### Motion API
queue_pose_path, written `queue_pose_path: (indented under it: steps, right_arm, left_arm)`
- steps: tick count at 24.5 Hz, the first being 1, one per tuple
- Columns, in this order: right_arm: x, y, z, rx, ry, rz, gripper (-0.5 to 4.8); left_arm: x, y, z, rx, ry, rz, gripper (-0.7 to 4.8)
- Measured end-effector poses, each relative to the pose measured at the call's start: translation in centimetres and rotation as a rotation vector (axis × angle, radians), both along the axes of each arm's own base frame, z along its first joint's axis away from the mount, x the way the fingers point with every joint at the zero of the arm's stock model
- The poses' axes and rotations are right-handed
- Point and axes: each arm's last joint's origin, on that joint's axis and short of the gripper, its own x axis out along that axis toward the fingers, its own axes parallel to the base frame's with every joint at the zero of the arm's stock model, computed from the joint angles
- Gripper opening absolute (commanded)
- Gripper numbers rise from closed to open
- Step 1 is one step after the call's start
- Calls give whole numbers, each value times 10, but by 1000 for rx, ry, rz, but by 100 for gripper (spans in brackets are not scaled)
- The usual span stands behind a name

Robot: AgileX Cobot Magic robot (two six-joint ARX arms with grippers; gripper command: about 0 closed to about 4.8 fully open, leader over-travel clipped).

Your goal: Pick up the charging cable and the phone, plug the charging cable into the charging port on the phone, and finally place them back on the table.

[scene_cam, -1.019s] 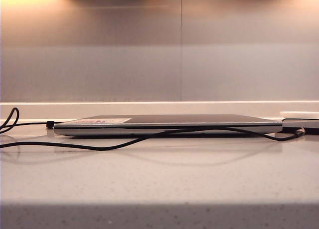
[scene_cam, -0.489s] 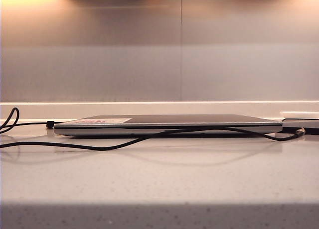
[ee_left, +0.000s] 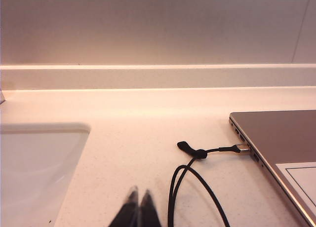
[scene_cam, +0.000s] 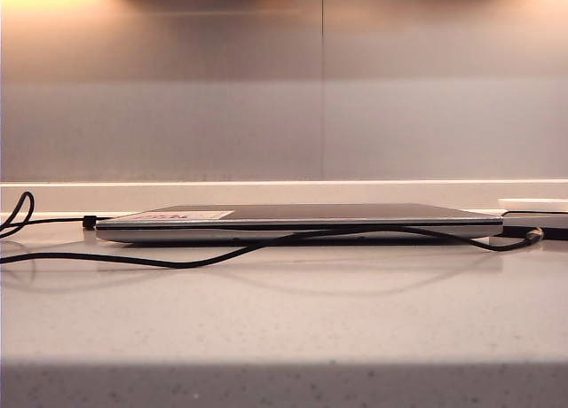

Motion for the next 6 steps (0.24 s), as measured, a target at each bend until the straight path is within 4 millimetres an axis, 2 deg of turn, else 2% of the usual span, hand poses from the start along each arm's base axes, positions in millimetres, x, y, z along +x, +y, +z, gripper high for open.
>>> queue_pose_path:
  steps: [6]
  right_arm:
    - [0,0,-1,0,14,0,0]
  left_arm:
    - [0,0,0,0,0,0,-5]
